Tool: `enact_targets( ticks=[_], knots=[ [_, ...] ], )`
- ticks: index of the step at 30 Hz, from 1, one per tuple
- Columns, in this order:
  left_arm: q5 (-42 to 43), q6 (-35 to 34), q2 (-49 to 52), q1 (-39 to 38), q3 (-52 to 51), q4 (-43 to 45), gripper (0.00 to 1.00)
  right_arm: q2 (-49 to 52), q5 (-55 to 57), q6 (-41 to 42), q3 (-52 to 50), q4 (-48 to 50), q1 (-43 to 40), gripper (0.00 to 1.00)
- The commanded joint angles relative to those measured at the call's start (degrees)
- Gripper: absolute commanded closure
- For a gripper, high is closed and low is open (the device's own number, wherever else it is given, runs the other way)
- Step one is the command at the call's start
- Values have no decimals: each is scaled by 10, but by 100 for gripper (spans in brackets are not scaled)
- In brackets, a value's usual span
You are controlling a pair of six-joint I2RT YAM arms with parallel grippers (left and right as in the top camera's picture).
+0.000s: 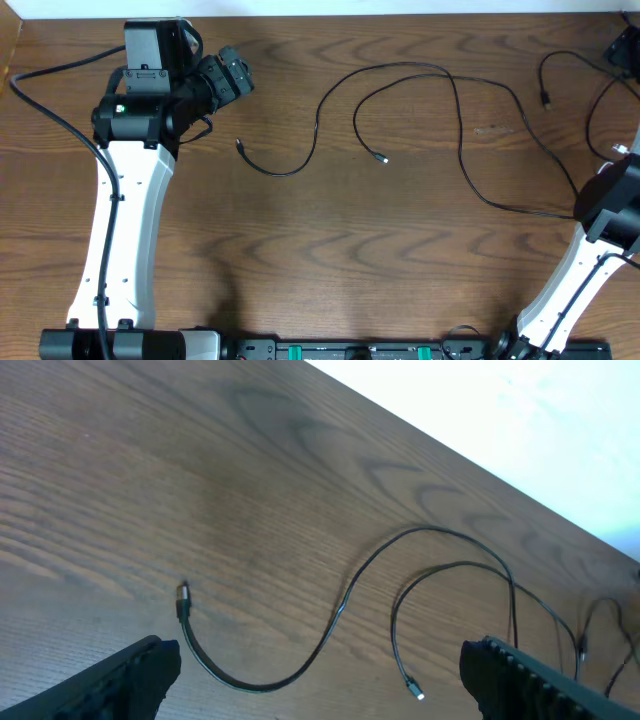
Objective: Untangle cables
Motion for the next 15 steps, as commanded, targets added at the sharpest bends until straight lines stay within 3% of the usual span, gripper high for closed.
enact_targets(
  ticks=[1,9,15],
  knots=[
    [-7,22,-2,-1,-1,1,6,-71,-76,-93,7,-15,12,1],
    [-7,82,-2,-1,-1,2,6,-123,-352,-304,7,-48,49,1],
    [-7,114,-2,-1,-1,-2,5,-114,-382,-356,-20,-81,84,1]
  ],
)
